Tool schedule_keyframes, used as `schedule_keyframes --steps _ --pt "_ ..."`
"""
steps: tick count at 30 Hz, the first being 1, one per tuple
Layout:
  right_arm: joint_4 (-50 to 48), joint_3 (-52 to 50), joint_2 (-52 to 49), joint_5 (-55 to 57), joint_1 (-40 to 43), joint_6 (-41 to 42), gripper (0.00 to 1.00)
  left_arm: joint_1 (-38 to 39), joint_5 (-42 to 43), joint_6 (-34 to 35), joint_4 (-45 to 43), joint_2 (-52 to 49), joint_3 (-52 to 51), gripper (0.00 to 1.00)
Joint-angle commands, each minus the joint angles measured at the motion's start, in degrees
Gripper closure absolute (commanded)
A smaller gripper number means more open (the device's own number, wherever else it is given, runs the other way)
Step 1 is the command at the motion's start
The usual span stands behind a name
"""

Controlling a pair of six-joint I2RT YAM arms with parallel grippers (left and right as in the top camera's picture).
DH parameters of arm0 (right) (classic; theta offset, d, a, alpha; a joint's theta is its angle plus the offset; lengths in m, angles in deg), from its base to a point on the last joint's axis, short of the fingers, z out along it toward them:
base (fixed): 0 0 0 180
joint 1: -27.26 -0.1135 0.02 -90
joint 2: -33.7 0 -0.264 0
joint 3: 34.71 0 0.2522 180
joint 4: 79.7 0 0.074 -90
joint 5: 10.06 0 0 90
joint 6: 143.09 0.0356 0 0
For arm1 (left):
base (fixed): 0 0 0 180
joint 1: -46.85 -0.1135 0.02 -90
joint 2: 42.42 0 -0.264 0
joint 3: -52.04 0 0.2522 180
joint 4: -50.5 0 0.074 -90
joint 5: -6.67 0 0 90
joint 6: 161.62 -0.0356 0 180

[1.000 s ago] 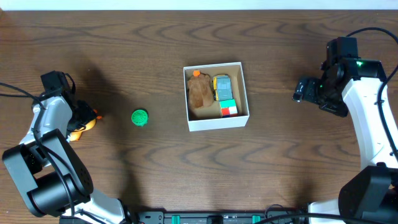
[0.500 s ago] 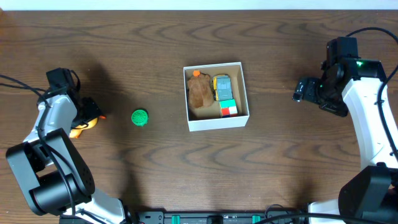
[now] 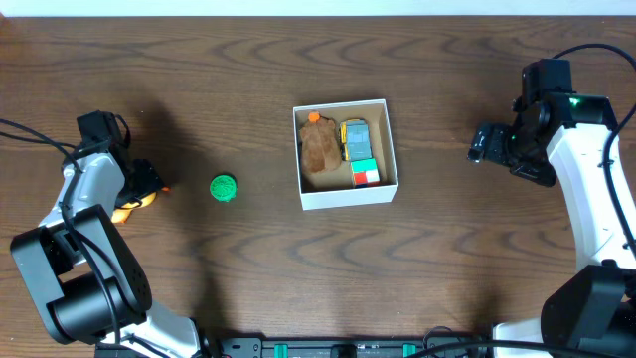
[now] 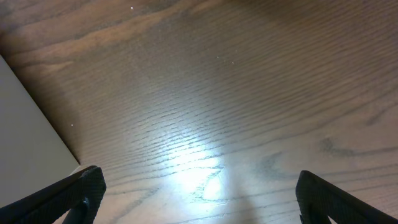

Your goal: Pack container

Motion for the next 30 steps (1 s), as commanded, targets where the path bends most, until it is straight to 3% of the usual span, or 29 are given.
schedule_keyframes --steps 1,15,21,27,30 --pt "0.0 -0.3 -0.6 0.0 0.3 -1.1 0.01 0.3 -0.5 -0.2 0.3 -1.6 -1.6 0.2" --pt "0.0 -0.3 -0.6 0.0 0.3 -1.1 0.01 -1.2 -0.4 2.0 0.1 -6.9 -2.3 0.23" --pt "0.0 -0.3 -0.6 0.0 0.3 -1.1 0.01 -1.2 -0.4 2.0 0.2 -6.9 -2.3 0.6" --pt "0.0 -0.3 -0.6 0.0 0.3 -1.0 0.01 -1.2 -0.4 2.0 0.2 -6.9 -2.3 0.69" --pt "0.0 -0.3 -0.6 0.0 0.3 -1.0 0.01 -1.2 -0.4 2.0 0.2 -6.9 -2.3 0.78"
